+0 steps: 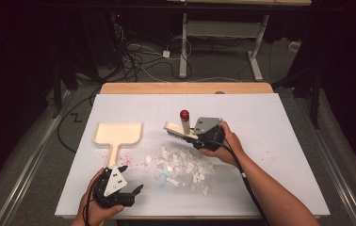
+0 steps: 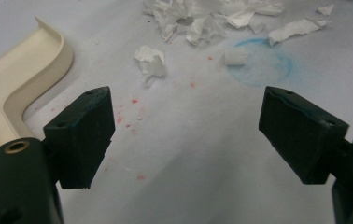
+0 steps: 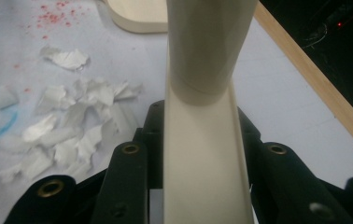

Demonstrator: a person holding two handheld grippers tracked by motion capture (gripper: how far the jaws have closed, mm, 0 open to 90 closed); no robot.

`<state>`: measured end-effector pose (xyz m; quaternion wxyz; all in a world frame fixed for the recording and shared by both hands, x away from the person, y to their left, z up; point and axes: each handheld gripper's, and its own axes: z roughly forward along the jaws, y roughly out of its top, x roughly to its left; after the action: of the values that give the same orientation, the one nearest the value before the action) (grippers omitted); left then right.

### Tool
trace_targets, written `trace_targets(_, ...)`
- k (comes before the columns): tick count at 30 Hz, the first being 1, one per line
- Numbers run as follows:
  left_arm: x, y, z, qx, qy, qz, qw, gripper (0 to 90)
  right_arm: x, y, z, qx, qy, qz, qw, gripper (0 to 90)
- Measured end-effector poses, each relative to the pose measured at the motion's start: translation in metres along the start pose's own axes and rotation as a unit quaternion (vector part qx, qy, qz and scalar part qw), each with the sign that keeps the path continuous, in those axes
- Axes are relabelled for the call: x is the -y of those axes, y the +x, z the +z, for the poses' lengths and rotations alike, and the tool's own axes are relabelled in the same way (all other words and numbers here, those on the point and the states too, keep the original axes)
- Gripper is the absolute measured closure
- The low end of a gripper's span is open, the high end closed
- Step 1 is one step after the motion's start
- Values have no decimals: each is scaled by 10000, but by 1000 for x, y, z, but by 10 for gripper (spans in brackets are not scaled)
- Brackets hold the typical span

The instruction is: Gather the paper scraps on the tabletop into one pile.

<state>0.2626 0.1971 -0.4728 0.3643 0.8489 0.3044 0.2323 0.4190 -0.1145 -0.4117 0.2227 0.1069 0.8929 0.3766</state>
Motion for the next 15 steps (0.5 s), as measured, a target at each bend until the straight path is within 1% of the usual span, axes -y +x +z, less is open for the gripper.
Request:
trace_targets(1, 0, 0, 0, 2, 10, 20, 10000, 177, -3, -1, 5, 10, 20, -34, 10000, 678)
trace_targets(2, 0, 0, 0, 9, 0, 18, 10000, 177, -10, -3, 15, -25, 57, -84, 9999, 677)
trace_targets(3, 0, 0, -1, 20, 2, 23, 10000, 177, -10, -3, 15, -25, 57, -84, 9999, 677)
trace_targets(5, 1, 0, -1, 38, 1, 38, 10000, 177, -17, -4, 26, -46, 90, -50, 9999, 678)
trace_targets(7, 1, 0, 0, 49, -4, 36, 10000, 177, -22, -3, 36, -73, 110, -125, 9998, 678)
trace_targets(8, 1, 0, 0, 44, -6, 44, 10000, 177, -25, 0, 45, -162, 150, -148, 9996, 677)
trace_targets(9, 1, 0, 0, 54, -5, 30, 10000, 177, -25, 0, 45, -162, 150, -148, 9996, 677)
trace_targets(10, 2, 1, 0, 63, 0, 28, 10000, 177, -26, 2, 48, -229, 151, -156, 9995, 678)
trace_targets(11, 2, 1, 0, 61, 9, 31, 10000, 177, -26, 8, 54, -358, 203, -211, 9989, 678)
trace_targets(12, 2, 1, 0, 57, 11, 34, 10000, 177, -26, 8, 54, -358, 203, -211, 9989, 678)
trace_targets(14, 2, 1, 0, 61, 6, 33, 10000, 177, -24, 12, 56, -548, 166, -272, 9980, 677)
trace_targets(15, 2, 1, -1, 65, 2, 31, 10000, 177, -24, 18, 54, -643, 187, -375, 9971, 677)
